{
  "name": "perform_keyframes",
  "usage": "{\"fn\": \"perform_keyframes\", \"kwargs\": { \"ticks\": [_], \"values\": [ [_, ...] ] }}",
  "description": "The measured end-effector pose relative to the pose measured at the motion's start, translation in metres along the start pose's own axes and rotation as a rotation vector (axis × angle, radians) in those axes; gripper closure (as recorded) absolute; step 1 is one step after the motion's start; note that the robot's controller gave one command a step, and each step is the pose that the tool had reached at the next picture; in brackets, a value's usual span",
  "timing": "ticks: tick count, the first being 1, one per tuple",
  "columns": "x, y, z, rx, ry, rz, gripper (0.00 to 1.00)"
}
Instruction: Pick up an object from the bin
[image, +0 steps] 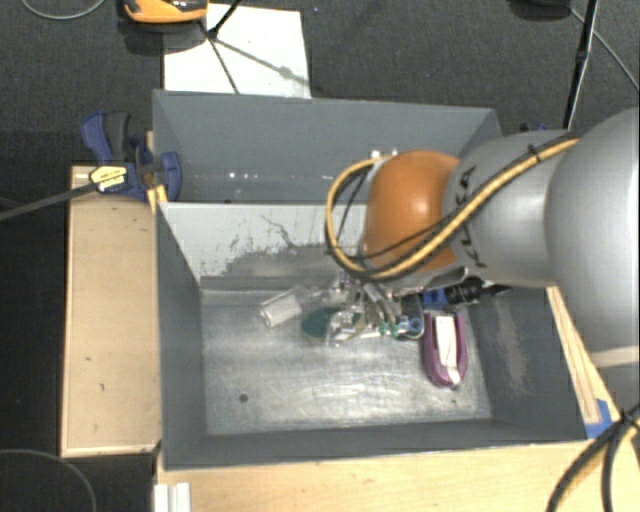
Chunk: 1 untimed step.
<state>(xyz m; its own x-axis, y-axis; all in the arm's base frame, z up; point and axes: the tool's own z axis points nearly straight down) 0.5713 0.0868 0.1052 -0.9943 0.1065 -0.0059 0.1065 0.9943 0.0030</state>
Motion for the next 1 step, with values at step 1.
{"fn": "perform_keyframes", "kwargs": {
  "ticks": [1],
  "values": [
    [0.0119,0.0185,-0.1212,-0.001,-0.004,-0.028,1.00]
  ]
}}
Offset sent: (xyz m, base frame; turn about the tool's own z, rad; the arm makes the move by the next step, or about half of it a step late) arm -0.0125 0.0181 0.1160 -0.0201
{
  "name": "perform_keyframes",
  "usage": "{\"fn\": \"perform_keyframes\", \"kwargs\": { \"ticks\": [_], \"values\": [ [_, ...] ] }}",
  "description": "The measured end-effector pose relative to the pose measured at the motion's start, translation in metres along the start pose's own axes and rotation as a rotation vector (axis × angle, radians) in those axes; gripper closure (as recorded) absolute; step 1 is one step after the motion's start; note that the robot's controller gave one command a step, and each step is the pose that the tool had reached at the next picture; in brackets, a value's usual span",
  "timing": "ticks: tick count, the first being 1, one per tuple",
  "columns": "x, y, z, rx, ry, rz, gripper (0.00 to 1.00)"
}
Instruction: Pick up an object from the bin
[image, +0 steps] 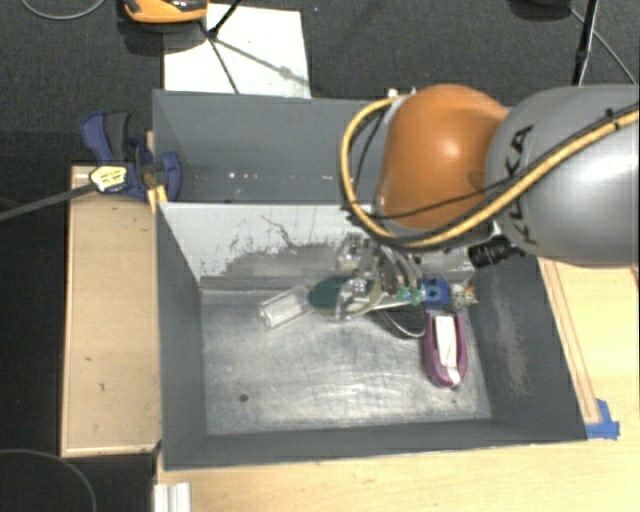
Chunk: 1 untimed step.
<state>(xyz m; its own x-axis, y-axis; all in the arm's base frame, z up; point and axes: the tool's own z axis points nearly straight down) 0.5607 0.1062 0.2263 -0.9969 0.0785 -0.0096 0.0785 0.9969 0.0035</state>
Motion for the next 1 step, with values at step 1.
{"fn": "perform_keyframes", "kwargs": {
  "ticks": [1],
  "values": [
    [0.0120,-0.0040,0.0003,0.003,0.012,-0.200,1.00]
  ]
}}
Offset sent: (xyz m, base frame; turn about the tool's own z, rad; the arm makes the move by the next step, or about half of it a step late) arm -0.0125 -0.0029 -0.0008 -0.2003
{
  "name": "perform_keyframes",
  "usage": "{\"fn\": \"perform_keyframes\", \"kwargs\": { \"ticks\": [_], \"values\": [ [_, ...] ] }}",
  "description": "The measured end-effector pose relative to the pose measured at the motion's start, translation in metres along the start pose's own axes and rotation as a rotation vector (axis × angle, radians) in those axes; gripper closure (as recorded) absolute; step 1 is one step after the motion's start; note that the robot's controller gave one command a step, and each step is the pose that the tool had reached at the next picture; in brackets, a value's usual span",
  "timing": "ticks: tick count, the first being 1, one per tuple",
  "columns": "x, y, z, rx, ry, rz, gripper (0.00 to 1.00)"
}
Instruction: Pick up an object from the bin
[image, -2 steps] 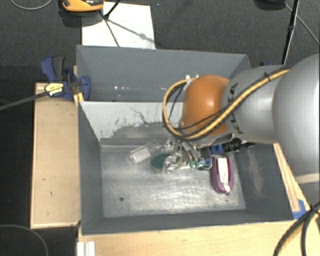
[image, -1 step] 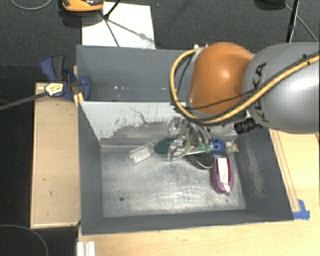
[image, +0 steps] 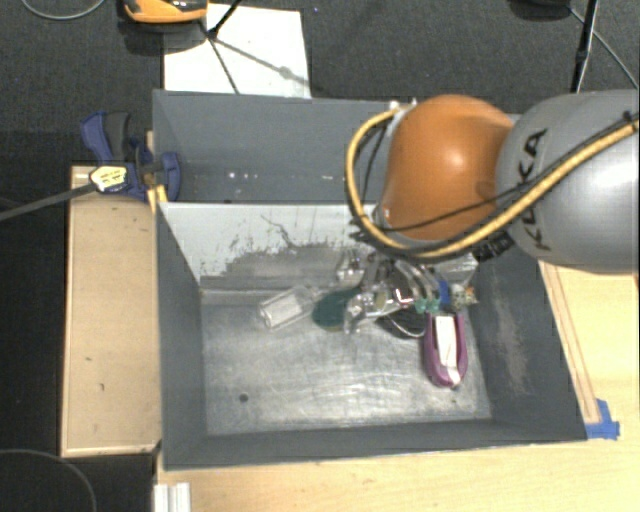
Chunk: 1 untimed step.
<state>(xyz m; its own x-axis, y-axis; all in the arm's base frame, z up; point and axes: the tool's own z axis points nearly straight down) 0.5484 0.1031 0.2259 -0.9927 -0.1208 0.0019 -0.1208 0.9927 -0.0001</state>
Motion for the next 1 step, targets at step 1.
{"fn": "perform_keyframes", "kwargs": {
  "ticks": [1],
  "values": [
    [0.0319,-0.0061,0.0069,0.000,0.000,0.006,1.00]
  ]
}}
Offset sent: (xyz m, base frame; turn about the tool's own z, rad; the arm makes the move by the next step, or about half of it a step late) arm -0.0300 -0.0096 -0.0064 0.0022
